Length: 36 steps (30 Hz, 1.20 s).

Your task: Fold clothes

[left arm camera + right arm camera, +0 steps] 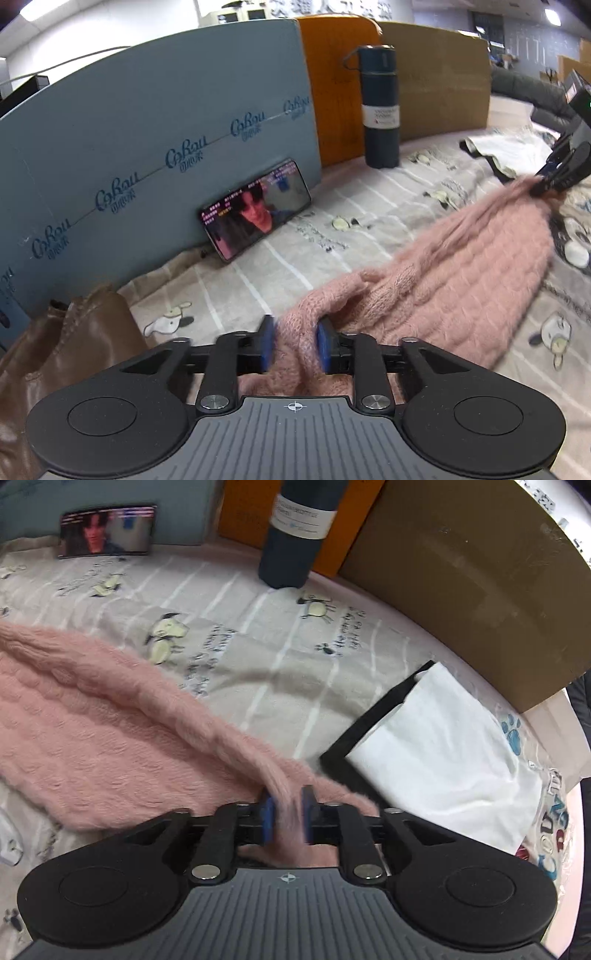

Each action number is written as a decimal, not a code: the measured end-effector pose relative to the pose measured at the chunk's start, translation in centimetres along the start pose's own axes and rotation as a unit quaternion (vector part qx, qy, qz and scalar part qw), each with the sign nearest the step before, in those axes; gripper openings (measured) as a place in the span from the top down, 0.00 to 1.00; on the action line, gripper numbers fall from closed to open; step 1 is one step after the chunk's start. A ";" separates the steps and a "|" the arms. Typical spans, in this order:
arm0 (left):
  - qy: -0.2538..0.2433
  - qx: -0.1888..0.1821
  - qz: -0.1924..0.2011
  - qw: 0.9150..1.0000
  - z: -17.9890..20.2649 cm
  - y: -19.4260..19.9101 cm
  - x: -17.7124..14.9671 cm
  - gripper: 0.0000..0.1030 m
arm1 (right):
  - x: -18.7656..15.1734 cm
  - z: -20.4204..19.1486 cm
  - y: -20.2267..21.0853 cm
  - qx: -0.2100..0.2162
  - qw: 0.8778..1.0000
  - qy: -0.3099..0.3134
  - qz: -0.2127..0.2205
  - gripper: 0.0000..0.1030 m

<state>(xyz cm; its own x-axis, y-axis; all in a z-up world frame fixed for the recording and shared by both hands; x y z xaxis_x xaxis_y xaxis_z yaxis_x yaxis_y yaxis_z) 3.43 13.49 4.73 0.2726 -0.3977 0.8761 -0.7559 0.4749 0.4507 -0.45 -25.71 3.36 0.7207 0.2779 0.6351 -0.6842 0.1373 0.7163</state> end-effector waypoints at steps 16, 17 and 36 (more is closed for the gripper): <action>0.003 -0.032 0.022 0.999 1.3 -2.6 2.3 0.62 | -6.1 7.1 3.3 -0.074 0.918 -0.379 0.089 0.49; 0.003 -0.057 0.025 0.998 2.0 -2.7 2.7 0.62 | -6.4 6.8 2.6 -0.072 0.917 -0.385 0.079 0.51; -0.008 -0.086 -0.041 0.995 4.8 -9.3 0.4 0.89 | -6.1 4.9 -0.1 -0.136 0.916 -0.367 0.088 0.88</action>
<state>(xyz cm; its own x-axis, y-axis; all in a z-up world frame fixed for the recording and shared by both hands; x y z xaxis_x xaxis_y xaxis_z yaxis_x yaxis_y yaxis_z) 7.66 5.15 0.10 0.3179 -0.4526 0.8331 -0.6180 0.5675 0.5441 -4.24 -32.10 0.87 0.4096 -0.3812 0.8288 -0.7273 0.4120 0.5489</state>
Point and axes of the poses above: each gripper's, at about its wrist camera, not at the fingertips, and y roughly against the way its jaws point, z to its right, x to its top, the point moved 6 cm from there along -y, roughly the way its jaws point, and after that the axes turned 15 degrees about z, right-handed, at the moved point
